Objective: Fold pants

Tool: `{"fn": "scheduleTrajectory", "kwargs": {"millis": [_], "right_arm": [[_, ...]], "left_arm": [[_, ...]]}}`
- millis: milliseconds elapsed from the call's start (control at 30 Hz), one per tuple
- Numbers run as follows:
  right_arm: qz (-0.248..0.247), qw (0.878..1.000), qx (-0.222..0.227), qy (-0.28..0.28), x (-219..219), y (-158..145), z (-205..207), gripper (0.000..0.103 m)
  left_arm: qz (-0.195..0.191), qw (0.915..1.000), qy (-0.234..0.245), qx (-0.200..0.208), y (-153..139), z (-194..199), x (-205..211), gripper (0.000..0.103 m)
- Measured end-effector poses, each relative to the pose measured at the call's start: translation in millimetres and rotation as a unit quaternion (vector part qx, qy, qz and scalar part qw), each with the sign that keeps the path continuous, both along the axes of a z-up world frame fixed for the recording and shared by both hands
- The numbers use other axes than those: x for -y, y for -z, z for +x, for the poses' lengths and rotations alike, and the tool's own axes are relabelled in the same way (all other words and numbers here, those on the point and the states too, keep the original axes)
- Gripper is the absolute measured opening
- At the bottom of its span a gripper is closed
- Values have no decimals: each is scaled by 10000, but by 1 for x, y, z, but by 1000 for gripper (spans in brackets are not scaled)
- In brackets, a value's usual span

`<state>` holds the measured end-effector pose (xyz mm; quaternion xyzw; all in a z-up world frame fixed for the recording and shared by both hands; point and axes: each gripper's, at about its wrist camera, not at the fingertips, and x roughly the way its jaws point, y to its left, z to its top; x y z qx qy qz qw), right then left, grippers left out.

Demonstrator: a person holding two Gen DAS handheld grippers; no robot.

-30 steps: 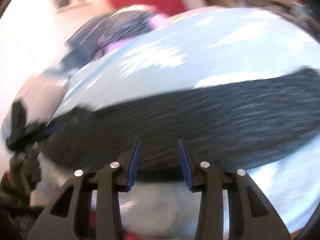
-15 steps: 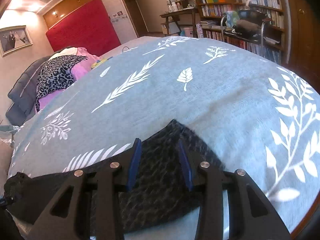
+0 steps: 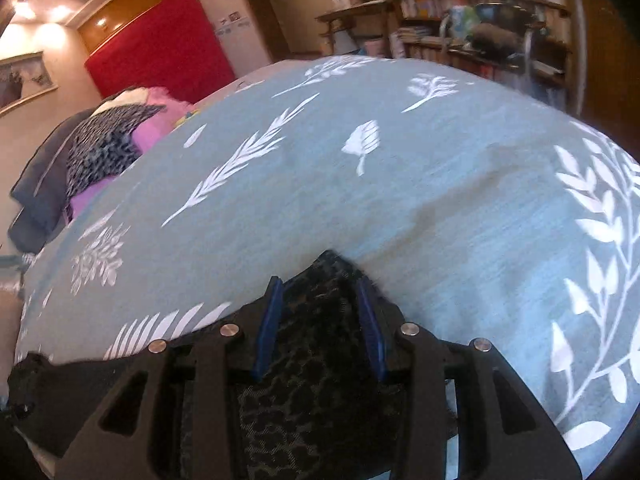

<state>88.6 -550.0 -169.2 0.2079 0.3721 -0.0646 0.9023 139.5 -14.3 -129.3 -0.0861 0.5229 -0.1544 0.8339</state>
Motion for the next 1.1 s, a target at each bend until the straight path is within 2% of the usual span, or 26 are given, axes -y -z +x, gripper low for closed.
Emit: {"fn": "scheduleTrajectory", "kwargs": {"millis": [100, 167, 200, 233, 433, 633, 733, 933, 1033, 1067, 1100], "right_arm": [[-170, 9998, -58, -126, -6, 1, -1, 36], [-354, 9992, -127, -108, -7, 2, 2, 27], [-424, 9989, -166, -91, -7, 2, 3, 13], [-508, 9985, -217, -60, -6, 2, 4, 6], [-382, 9992, 108, -75, -3, -16, 2, 5], [-483, 9980, 400, -46, -4, -38, 5, 5], [-580, 9980, 262, -46, -5, -34, 14, 5], [-646, 9978, -156, 9, -2, 4, 26, 5], [-716, 9973, -139, 56, -4, 3, 23, 5], [-798, 9967, -118, 68, -7, -1, 22, 8], [-887, 9959, -130, 104, -10, -4, 20, 19]], "left_arm": [[-2, 10000, 48, -47, 3, 2, 4, 57], [25, 9999, 82, -67, 5, 3, 8, 57], [57, 9999, 108, -71, 5, 3, 9, 57], [71, 9999, 121, -70, 6, 3, 11, 57], [88, 9998, 167, -81, 7, 3, 16, 57], [59, 9998, 156, -64, 5, 3, 20, 57], [27, 9998, 179, -80, 7, 4, 24, 57], [234, 9988, 428, 32, 11, 0, 42, 57], [266, 9986, 449, 41, 13, 0, 42, 57], [239, 9988, 436, 31, 13, 0, 40, 57], [202, 9990, 410, 36, 11, 1, 38, 57]]}}
